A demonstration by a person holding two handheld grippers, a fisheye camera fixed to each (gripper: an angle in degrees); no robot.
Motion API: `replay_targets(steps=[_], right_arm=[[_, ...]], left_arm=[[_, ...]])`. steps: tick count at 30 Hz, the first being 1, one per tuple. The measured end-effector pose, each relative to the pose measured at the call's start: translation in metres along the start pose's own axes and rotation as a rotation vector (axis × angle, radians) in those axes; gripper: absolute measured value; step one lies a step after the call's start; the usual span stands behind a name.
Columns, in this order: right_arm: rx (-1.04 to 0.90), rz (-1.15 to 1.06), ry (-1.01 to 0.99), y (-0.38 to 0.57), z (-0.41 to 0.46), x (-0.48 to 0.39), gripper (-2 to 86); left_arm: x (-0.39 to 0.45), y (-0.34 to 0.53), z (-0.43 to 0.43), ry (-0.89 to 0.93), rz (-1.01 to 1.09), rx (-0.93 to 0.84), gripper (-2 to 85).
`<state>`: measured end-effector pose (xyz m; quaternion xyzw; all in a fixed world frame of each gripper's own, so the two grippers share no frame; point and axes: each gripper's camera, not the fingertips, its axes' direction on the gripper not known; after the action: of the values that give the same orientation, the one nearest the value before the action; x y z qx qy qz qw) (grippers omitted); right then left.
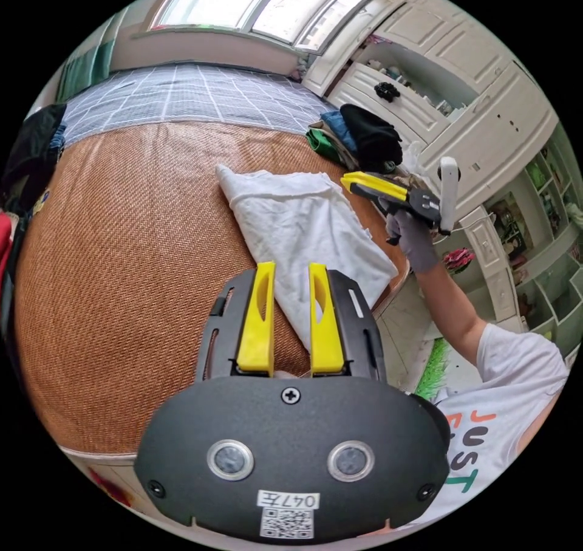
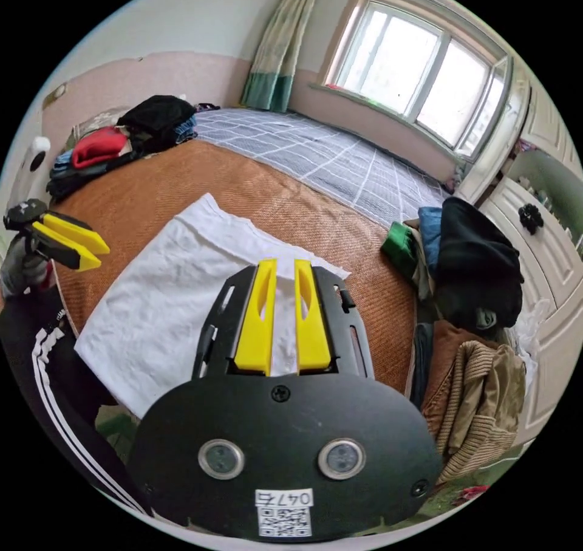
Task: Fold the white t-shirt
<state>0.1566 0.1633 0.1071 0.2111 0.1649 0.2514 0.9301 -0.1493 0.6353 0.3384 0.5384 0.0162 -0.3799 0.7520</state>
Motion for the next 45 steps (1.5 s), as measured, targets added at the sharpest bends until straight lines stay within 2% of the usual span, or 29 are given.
replay_targets(steps=[3, 4, 8, 11, 14, 18, 24, 30, 36, 41, 45], right_arm=[[-0.172, -0.02, 0.049, 0.007, 0.049, 0.005, 0.7], [-0.245, -0.008, -0.012, 0.013, 0.066, 0.013, 0.4], [-0.069, 0.122, -0.128, 0.031, 0.022, 0.033, -0.3], [0.043, 0.036, -0.237, 0.039, -0.013, 0.009, -0.4], [0.017, -0.089, -0.358, 0.036, -0.019, -0.026, -0.3], [0.025, -0.135, -0.434, 0.036, -0.019, -0.051, -0.2], [-0.068, -0.052, -0.502, 0.062, 0.015, -0.063, -0.3], [-0.033, 0.017, -0.485, 0.084, 0.018, -0.057, -0.4], [0.064, 0.045, -0.397, 0.071, 0.007, -0.04, -0.4], [-0.129, -0.041, -0.397, 0.031, 0.069, -0.045, -0.5], [-0.168, -0.049, -0.51, 0.027, 0.093, -0.035, -0.5]], left_arm=[[-0.027, 0.016, 0.012, 0.037, -0.029, -0.006, 8.8], [-0.035, 0.024, 0.017, 0.034, -0.029, -0.014, 8.8], [-0.059, 0.043, 0.022, 0.008, -0.023, 0.024, 8.3], [-0.082, 0.039, 0.035, 0.032, -0.06, 0.042, 8.1], [-0.109, 0.018, 0.052, -0.02, -0.084, 0.028, 8.3], [-0.161, -0.003, 0.085, -0.034, -0.17, -0.027, 9.6], [-0.233, 0.004, 0.143, 0.155, -0.276, -0.019, 9.6], [-0.274, 0.033, 0.156, 0.294, -0.296, 0.039, 3.9], [-0.249, 0.053, 0.131, 0.146, -0.176, 0.027, 3.0], [-0.236, 0.082, 0.1, 0.023, -0.165, -0.073, 3.6], [-0.257, 0.097, 0.085, 0.082, -0.239, -0.009, 9.0]])
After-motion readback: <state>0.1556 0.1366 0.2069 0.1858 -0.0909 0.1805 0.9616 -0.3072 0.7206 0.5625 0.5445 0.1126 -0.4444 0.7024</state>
